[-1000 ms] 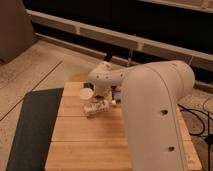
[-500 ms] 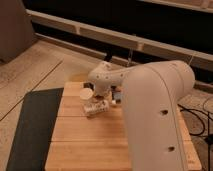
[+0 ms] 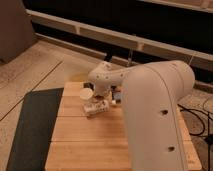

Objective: Place the bottle in the ceramic bowl

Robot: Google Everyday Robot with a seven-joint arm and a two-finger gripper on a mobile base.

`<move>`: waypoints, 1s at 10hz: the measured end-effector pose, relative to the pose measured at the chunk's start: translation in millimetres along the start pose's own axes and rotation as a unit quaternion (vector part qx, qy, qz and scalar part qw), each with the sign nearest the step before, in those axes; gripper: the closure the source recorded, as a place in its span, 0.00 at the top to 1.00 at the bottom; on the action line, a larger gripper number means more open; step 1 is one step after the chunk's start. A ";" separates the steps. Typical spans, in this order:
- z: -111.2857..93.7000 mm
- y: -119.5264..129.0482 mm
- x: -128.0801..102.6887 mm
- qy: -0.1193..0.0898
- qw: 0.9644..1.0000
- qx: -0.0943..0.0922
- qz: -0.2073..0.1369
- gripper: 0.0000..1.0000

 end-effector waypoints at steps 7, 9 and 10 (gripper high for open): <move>0.0 -0.1 -0.1 0.000 1.000 0.000 0.000 0.65; 1.9 -2.9 -3.4 0.003 1.000 -0.001 0.010 0.65; 4.5 -13.9 -10.9 0.004 1.000 0.002 0.024 0.65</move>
